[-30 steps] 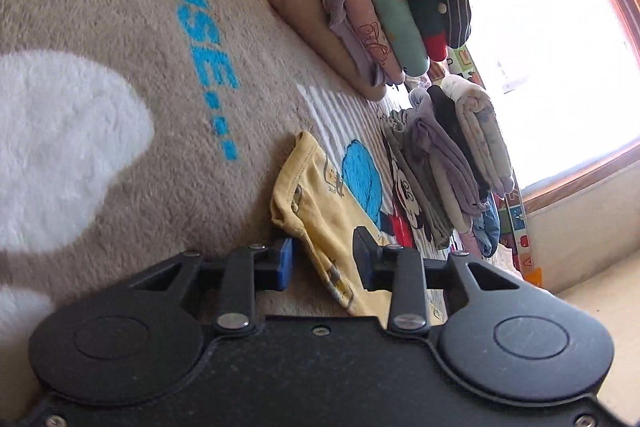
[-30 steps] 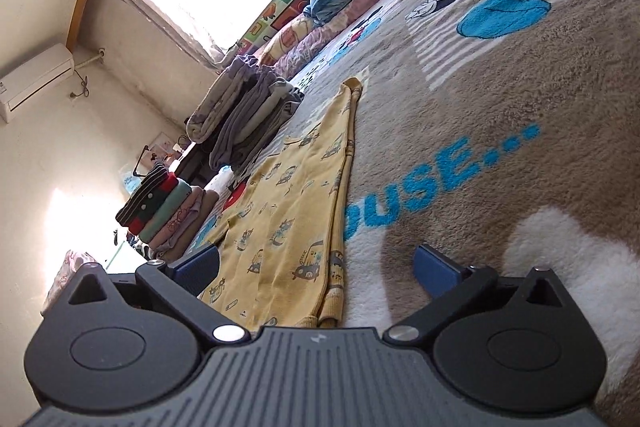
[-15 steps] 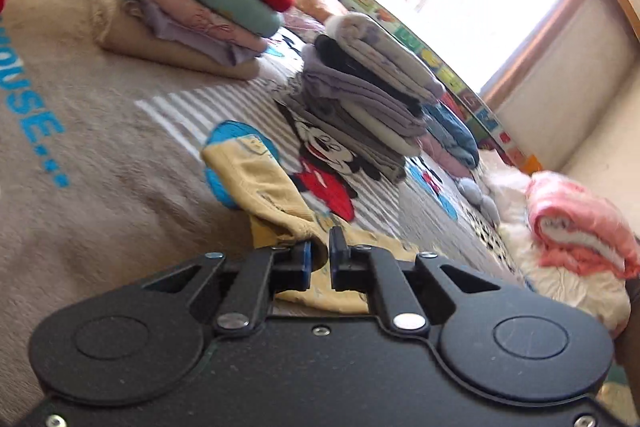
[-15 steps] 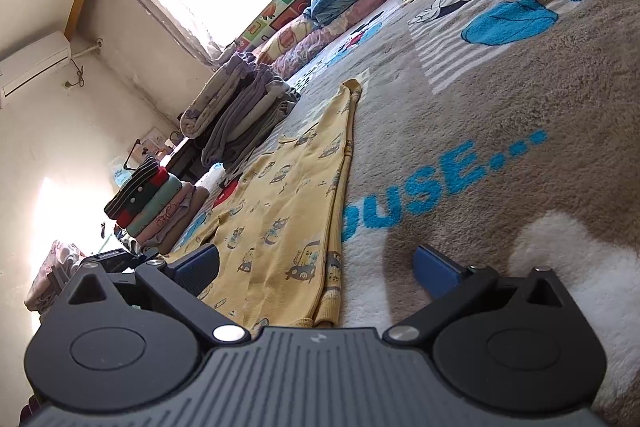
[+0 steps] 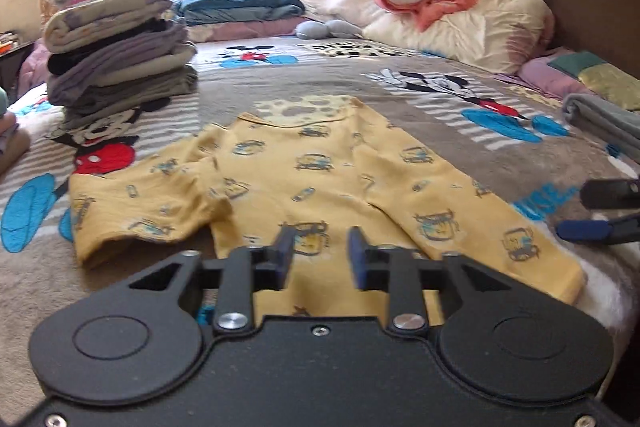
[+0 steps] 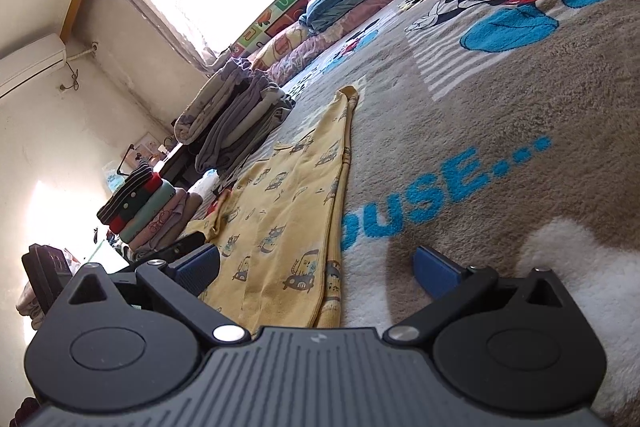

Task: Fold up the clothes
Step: 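Lay the sleeve across the garment with the left gripper and release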

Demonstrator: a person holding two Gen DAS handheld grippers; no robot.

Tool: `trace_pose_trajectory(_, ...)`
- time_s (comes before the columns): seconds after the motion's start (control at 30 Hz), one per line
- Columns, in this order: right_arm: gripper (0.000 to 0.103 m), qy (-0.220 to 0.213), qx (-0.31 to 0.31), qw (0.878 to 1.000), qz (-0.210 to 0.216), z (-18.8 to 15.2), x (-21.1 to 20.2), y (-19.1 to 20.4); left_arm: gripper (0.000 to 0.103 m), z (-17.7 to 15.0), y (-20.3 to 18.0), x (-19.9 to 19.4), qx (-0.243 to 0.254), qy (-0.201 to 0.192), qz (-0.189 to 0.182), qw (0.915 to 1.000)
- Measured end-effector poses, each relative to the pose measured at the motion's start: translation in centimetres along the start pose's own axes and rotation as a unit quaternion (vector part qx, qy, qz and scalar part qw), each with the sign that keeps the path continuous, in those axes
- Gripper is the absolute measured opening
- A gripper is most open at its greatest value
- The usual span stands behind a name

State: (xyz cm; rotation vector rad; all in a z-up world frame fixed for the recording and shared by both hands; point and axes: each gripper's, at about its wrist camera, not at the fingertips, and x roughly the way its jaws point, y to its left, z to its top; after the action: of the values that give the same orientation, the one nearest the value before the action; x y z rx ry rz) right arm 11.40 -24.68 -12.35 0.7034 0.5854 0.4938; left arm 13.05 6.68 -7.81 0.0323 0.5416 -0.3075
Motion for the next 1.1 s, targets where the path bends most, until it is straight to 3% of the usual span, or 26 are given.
trace_pose_trajectory(0.07,0.096,-0.015,0.010,1.000,0.001,0.3,-0.7,-0.1,0.054,0.4,0.6,-1.4,-0.019,-0.015,-0.029,0.9993)
trace_pose_trajectory(0.13,0.091,-0.033,0.002,0.999,-0.001,0.7,-1.5,0.3,0.054,1.0,2.2,-3.1,-0.056,-0.039,-0.032,0.9972)
trace_pose_trajectory(0.2,0.084,-0.045,-0.004,0.999,0.008,1.1,-2.3,1.0,0.054,1.3,4.4,-4.8,-0.110,-0.063,-0.016,0.9918)
trace_pose_trajectory(0.27,0.084,-0.049,0.004,0.998,0.027,1.2,-2.5,1.8,0.054,1.1,6.6,-5.6,-0.168,-0.064,0.025,0.9834)
trace_pose_trajectory(0.33,0.084,-0.035,0.012,0.998,0.047,1.1,-1.9,2.9,0.054,0.5,9.1,-6.1,-0.231,-0.058,0.071,0.9686)
trace_pose_trajectory(0.4,0.084,-0.008,0.020,0.998,0.062,0.8,-0.3,4.2,0.054,-0.5,11.5,-6.1,-0.298,-0.043,0.106,0.9476)
trace_pose_trajectory(0.5,0.084,0.041,0.053,0.994,0.086,0.0,3.4,6.2,0.054,-2.2,14.1,-6.4,-0.394,-0.038,0.100,0.9130)
trace_pose_trajectory(0.57,0.084,0.068,0.078,0.991,0.087,-0.4,6.3,7.4,0.054,-2.8,14.9,-6.6,-0.430,-0.041,0.089,0.8976)
trace_pose_trajectory(0.67,0.084,0.091,0.092,0.988,0.085,-0.5,10.1,9.4,0.056,-2.8,15.0,-6.8,-0.433,-0.046,0.087,0.8962)
trace_pose_trajectory(0.93,0.079,0.126,0.036,0.991,0.003,0.5,18.8,13.8,0.057,-3.3,15.9,-7.7,-0.436,-0.057,0.071,0.8953)
trace_pose_trajectory(1.1,0.068,0.132,0.037,0.991,-0.007,1.2,22.0,13.7,0.057,-4.3,17.3,-7.6,-0.469,-0.054,0.061,0.8792)
